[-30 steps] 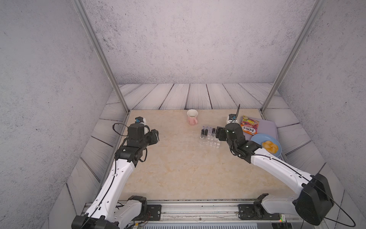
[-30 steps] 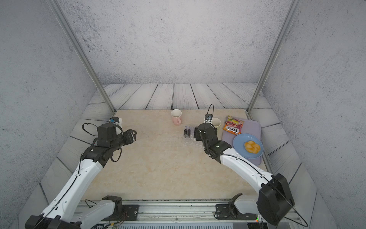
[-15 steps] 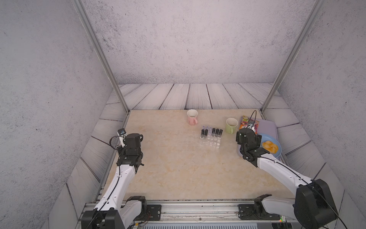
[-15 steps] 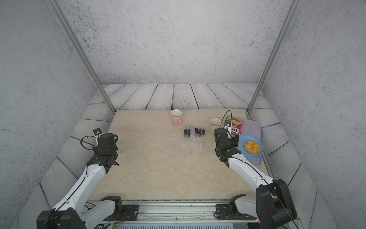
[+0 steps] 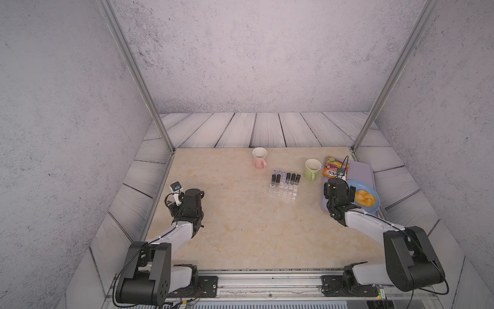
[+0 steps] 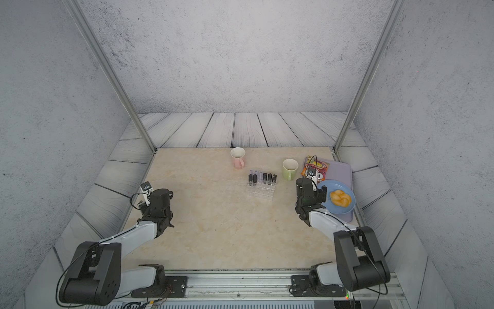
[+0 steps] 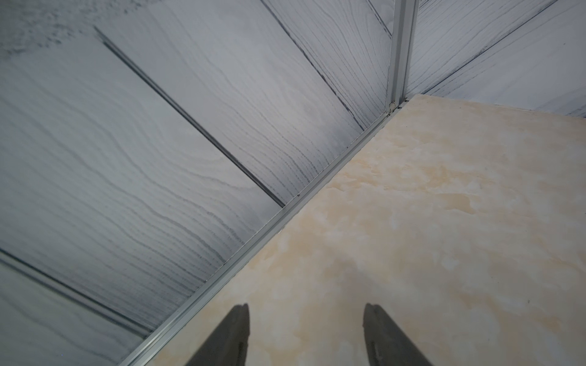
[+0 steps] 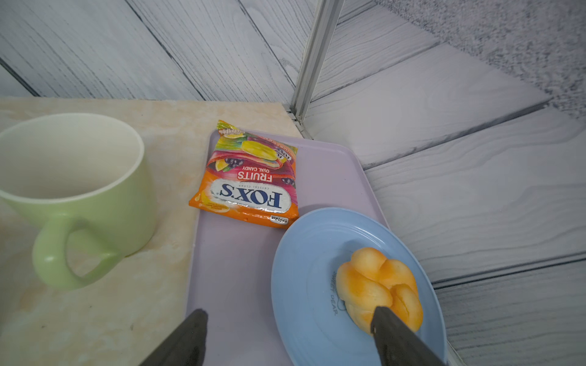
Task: Arrange the lipsticks in the organizer
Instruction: Reset both arms
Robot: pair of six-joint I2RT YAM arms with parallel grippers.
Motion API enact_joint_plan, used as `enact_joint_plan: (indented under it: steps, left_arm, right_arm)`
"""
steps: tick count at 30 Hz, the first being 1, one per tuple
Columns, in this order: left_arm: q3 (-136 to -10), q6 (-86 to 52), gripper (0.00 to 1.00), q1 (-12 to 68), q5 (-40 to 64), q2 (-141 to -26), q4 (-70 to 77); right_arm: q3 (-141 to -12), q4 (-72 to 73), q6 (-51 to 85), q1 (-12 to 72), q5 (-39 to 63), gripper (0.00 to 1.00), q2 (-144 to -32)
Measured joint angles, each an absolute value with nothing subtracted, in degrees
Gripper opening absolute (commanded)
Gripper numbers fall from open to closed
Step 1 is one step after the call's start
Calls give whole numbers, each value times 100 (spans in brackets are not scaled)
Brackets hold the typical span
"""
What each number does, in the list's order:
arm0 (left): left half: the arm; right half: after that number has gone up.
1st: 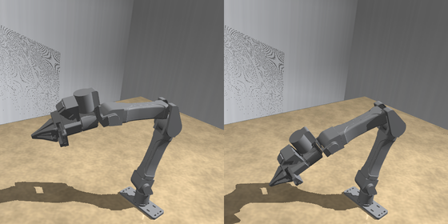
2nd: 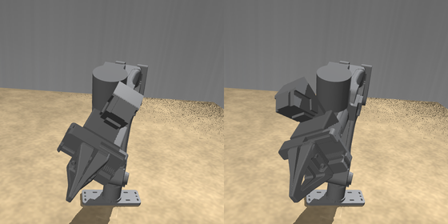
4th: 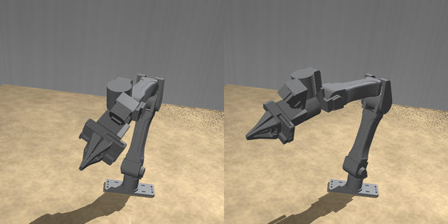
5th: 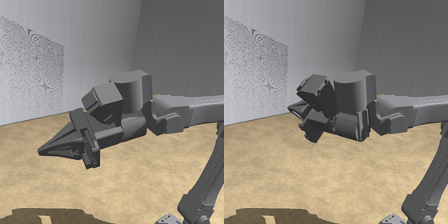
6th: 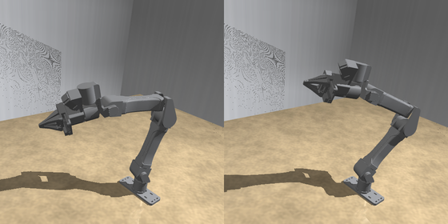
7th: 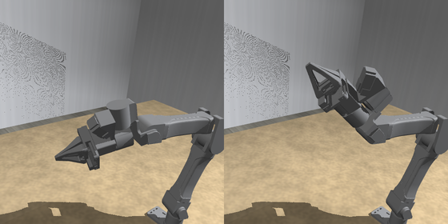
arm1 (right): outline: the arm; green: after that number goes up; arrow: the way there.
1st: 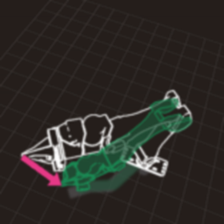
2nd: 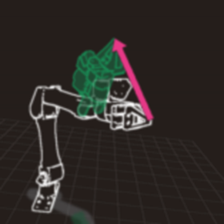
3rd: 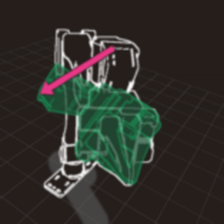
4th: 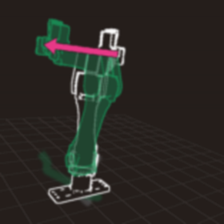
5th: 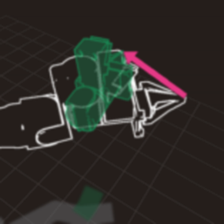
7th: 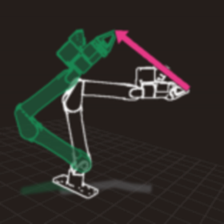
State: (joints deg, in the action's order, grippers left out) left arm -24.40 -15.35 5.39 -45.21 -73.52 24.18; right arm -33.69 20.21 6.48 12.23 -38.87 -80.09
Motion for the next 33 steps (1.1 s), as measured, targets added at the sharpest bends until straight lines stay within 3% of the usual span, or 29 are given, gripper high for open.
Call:
enact_joint_plan:
  steps: [9, 10, 12, 22, 24, 26, 33]
  left_arm:
    - [-2180, -1319, 64, 327, -3752, -7922, 3861]
    - [-2174, -1253, 69, 322, -3618, -7983, 3920]
    - [-2191, -1098, 100, 322, -3264, -8079, 4047]
    - [-2373, -508, 98, 187, -1715, -8831, 4589]
    - [-2379, -506, 98, 106, -1586, -8823, 4630]
    - [-2394, -510, 98, 75, -1507, -8812, 4587]
    - [-2408, -508, 98, 75, -1367, -8809, 4545]
  right_arm:
    - [-2877, 3382, 314, 1138, -3673, 82, -8545]
    - [-2786, 3634, 242, 1129, -3599, 82, -8580]
    - [-2606, 4060, 150, 1127, -3472, 82, -8659]
    - [-2421, 4707, 40, 834, -2593, 82, -8746]
    - [-2403, 4775, 183, 587, -2359, 86, -8792]
    - [-2381, 4941, 257, 421, -2228, 98, -8917]
    - [-2362, 5030, 384, 375, -2086, 100, -8956]
